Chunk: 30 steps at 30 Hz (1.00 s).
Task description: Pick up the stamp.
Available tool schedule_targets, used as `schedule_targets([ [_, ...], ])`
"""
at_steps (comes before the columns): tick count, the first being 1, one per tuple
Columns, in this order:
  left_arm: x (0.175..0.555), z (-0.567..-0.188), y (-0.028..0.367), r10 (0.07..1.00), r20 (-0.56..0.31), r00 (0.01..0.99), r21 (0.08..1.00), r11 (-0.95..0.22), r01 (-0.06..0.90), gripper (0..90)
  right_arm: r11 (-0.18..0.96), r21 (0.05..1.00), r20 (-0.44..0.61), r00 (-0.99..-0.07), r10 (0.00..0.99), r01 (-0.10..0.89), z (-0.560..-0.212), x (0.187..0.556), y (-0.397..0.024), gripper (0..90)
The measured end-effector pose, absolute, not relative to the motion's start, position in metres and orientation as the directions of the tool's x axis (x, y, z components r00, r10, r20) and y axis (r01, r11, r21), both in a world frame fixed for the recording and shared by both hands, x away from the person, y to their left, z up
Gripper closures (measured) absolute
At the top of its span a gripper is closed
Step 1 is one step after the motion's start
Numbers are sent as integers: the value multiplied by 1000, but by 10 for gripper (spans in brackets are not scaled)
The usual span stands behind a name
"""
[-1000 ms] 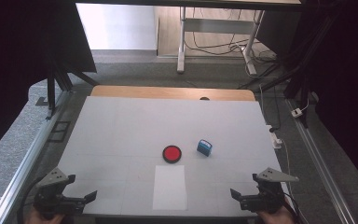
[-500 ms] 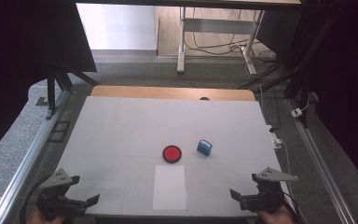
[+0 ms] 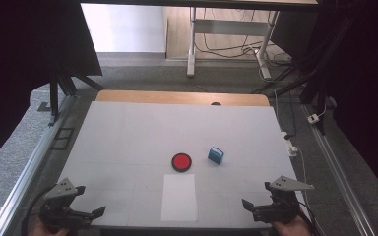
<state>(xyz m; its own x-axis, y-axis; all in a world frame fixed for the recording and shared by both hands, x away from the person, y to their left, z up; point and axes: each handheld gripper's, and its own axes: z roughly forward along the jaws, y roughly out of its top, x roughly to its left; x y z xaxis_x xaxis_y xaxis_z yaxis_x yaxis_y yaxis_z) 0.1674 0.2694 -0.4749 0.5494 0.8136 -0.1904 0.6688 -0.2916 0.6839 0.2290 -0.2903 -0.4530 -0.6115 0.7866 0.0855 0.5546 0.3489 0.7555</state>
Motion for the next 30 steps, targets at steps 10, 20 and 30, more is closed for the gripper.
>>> schedule_targets([
  [10,167,-475,270,815,-189,547,686,-289,667,0,376,780,38,-639,769,499,-448,230,-284,0],
  [20,166,-475,269,815,-184,549,687,-293,665,0,379,799,43,-674,738,466,-444,235,-278,0],
  [30,167,-475,269,817,-186,546,685,-291,668,0,368,804,64,-683,728,468,-441,244,-267,0],
])
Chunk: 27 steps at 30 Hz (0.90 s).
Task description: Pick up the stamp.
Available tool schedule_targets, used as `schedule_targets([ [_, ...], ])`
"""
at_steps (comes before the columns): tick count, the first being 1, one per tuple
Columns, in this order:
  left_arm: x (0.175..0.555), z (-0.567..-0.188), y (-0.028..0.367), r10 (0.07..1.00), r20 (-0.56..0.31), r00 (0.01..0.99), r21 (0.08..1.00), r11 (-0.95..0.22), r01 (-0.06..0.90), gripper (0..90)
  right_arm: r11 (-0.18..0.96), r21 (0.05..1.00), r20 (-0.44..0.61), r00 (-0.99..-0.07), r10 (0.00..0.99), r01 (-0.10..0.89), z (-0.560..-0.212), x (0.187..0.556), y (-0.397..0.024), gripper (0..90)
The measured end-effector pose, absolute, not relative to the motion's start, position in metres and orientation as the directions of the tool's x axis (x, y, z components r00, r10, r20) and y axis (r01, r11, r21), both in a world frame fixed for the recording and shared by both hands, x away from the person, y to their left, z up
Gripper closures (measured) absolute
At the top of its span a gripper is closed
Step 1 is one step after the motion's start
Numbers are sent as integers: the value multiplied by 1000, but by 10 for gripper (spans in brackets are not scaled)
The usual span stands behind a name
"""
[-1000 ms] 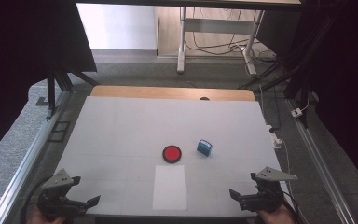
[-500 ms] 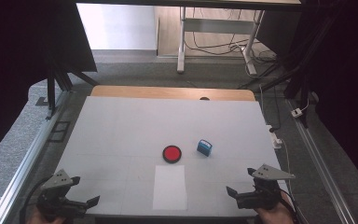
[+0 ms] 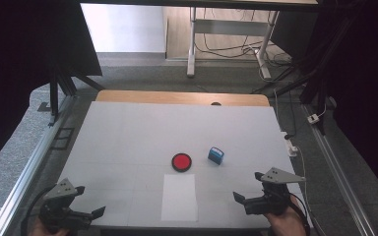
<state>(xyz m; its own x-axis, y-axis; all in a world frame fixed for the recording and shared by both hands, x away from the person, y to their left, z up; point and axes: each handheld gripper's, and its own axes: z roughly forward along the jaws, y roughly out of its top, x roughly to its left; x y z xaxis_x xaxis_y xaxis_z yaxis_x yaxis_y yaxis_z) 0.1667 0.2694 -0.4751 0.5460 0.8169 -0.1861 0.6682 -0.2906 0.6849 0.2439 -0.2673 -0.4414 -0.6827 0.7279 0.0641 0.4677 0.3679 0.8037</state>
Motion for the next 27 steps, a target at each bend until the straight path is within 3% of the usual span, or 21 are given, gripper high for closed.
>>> schedule_targets([
  [27,168,-476,270,820,-194,538,680,-283,677,0,416,772,41,-689,723,482,-443,277,-238,0],
])
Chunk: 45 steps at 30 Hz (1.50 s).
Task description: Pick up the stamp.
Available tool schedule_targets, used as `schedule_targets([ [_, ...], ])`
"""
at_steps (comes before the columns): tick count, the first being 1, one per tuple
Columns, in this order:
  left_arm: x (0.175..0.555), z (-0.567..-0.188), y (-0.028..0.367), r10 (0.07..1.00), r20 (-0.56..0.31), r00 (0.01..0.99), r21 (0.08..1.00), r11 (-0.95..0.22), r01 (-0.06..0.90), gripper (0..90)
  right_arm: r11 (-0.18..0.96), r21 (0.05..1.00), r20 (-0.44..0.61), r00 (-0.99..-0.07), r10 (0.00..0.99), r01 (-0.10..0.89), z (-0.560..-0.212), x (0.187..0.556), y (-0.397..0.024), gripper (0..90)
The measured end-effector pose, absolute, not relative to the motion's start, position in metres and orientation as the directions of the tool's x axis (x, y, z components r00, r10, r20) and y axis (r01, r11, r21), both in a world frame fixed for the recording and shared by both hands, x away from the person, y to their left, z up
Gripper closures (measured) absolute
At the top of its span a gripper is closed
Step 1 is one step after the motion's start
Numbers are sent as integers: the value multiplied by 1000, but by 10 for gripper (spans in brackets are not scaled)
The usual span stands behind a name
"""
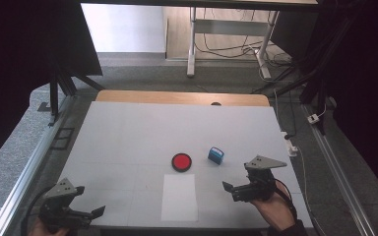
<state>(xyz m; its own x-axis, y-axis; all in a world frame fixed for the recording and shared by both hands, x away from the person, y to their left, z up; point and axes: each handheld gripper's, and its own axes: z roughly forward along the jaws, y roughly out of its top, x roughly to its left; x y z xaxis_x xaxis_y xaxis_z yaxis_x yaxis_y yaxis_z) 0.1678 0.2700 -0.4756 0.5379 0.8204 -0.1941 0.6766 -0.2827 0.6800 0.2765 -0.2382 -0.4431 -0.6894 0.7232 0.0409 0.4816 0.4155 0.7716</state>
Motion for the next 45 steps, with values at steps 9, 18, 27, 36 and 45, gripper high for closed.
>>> schedule_targets([
  [9,168,-475,270,818,-200,539,678,-282,679,0,419,760,58,-694,718,497,-445,293,-230,0],
  [18,168,-476,271,817,-201,540,680,-280,677,0,441,748,47,-702,710,496,-447,308,-224,0],
  [27,168,-475,271,817,-203,540,678,-280,679,0,452,737,34,-695,718,502,-449,325,-222,0],
  [36,168,-475,272,818,-204,537,681,-276,679,0,475,723,10,-694,720,502,-454,340,-217,0],
  [45,168,-475,272,816,-209,539,681,-274,678,0,500,711,-8,-706,709,494,-461,354,-211,0],
])
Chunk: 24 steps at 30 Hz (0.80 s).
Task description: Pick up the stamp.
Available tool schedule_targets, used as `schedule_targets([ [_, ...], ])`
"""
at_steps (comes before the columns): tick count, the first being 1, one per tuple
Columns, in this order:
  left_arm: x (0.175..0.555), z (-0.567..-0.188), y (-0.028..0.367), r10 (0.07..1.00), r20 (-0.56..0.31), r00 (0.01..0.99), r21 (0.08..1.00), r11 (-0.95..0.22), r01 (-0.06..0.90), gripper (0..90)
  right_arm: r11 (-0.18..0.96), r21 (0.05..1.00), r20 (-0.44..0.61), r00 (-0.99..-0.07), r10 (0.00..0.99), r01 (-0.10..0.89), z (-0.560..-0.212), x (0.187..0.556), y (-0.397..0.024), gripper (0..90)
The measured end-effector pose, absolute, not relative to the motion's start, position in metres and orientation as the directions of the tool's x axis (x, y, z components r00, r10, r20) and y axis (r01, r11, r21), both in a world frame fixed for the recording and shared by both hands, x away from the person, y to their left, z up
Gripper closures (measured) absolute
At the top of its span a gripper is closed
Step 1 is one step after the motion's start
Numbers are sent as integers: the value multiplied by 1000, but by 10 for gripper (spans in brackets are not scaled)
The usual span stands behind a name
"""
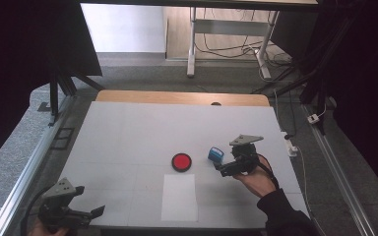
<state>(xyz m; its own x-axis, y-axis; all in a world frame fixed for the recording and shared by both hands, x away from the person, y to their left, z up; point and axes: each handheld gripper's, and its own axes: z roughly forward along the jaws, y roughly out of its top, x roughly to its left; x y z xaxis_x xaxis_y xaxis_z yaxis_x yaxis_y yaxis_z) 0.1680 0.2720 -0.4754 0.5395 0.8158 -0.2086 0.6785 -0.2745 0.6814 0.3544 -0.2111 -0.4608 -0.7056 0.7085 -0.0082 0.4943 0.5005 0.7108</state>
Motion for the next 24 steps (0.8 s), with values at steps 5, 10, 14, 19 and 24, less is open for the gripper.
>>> schedule_targets([
  [5,168,-475,272,816,-207,539,681,-275,679,0,520,696,-21,-711,703,495,-466,361,-208,0],
  [10,168,-475,272,816,-207,540,680,-277,679,0,526,693,-8,-725,689,493,-471,369,-205,0],
  [14,168,-476,272,816,-206,540,679,-278,679,0,535,681,-5,-727,687,500,-476,375,-201,0],
  [19,168,-476,271,815,-208,541,678,-279,680,0,546,670,-9,-730,683,503,-481,381,-195,0],
  [24,168,-476,271,815,-208,541,678,-279,680,0,552,661,-11,-730,684,508,-486,387,-192,0],
])
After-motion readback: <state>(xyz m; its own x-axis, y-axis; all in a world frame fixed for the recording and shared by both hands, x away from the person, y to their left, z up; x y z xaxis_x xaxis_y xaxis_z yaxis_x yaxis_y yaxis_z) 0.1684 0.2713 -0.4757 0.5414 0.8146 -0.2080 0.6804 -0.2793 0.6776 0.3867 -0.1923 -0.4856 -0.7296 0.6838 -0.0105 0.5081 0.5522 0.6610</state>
